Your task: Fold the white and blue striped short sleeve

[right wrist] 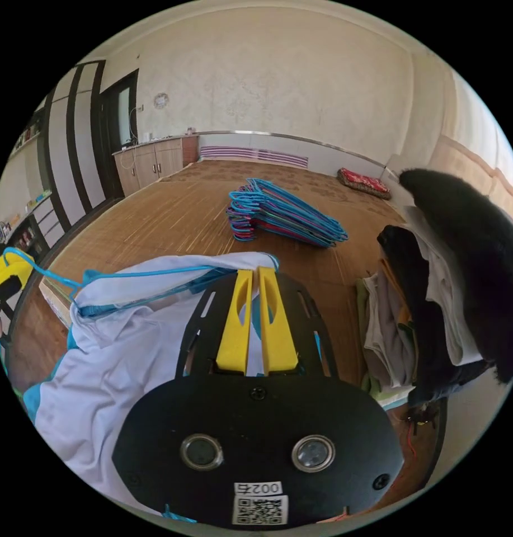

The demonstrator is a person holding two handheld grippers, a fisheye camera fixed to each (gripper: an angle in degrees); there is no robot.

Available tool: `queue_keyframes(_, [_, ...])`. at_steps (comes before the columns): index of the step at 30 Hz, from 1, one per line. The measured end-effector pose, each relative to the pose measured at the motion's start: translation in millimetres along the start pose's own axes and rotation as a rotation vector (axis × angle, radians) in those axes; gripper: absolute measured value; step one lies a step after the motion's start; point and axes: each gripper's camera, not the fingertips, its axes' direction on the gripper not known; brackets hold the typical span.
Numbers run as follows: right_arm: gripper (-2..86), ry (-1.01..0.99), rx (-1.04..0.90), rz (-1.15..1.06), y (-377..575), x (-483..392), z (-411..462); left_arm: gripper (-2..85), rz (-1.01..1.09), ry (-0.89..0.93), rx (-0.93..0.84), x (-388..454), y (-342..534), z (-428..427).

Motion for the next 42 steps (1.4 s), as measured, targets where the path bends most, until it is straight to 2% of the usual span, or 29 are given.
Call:
queue_keyframes(4, [2.5,-0.064,-0.025,-0.002,-6.1,5.5,3.2,-1.0,0.019,0.001,-0.008,-1.5,-4.4,-0.1])
queue_keyframes(11, [9.5,-0.184,0.071,-0.075,-3.8,13.4,-6.8,-1.0,0.065,0.028,0.009,-2.6,-7.0,-8.0])
queue_keyframes(16, [5.7,-0.179,0.039,-0.113,-5.8,16.8,4.2,-1.0,0.112,0.046,0.017,2.9,-9.7,-14.1])
queue_keyframes(21, [1.1,-0.136,0.024,-0.058,-7.6,24.4,7.0,-1.0,0.120,0.021,0.017,8.1,-11.4,-15.2])
queue_keyframes(30, [-0.4,-0.202,-0.134,-0.060,-9.2,40.0,39.8,-1.0,0.149,-0.011,-0.028,8.9,-18.6,-11.7])
queue_keyframes(42, [-0.6,-0.268,-0.185,-0.013,33.5,73.0,63.3,-1.0,0.189,0.002,-0.077,1.2,-25.6,-7.0])
